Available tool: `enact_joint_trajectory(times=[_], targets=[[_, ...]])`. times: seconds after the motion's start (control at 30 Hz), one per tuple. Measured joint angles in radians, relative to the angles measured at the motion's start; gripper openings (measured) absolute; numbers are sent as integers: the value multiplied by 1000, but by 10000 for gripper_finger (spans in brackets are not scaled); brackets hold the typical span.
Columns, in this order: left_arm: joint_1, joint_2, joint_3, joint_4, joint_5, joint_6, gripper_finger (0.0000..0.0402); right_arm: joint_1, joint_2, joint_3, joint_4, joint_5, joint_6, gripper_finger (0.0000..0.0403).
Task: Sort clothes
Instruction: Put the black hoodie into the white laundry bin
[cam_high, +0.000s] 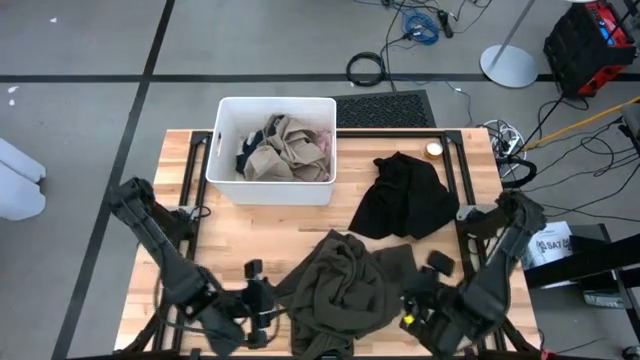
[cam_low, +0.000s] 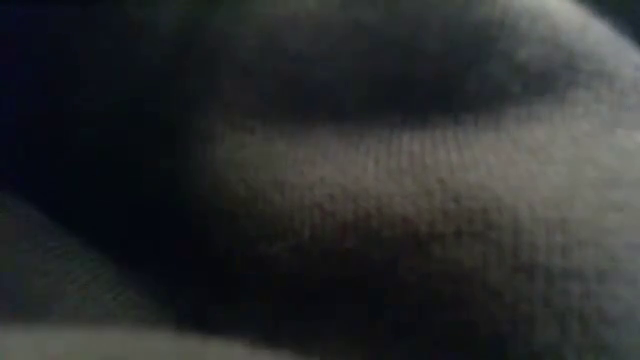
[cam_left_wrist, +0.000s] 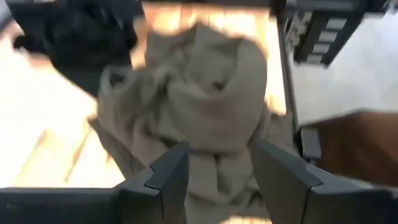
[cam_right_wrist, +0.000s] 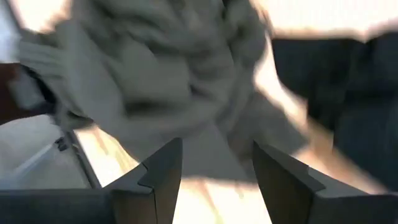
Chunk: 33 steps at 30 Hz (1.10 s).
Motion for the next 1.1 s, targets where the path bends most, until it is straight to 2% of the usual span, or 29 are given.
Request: enact_joint_trajectory(times=[0.13, 0.27, 0.37, 0.57, 0.7, 0.87, 1.0, 1.1], targets=[[64, 23, 0, -16, 113, -4, 180, 81, -53, -221, 90, -72, 289, 180], [180, -5, 0, -31, 226, 69, 180, 152, -109, -420, 327, -93, 453, 180], [292, -37, 0, -27, 320, 116, 180, 201, -147, -531, 471, -40, 534, 180], [505, -74, 0, -36, 582, 256, 180, 297, -176, -665, 582, 86, 747, 180], [619, -124, -29, -35, 697, 301, 180, 343, -174, -718, 768, 189, 768, 180], [739, -265, -181, 54, 789, 280, 180, 355, -172, -754, 924, 391, 742, 180], [797, -390, -396, 273, 939, 120, 180, 347, -172, -755, 911, 406, 755, 180], [803, -454, -544, 431, 950, -36, 180, 335, -172, -755, 909, 409, 767, 180]])
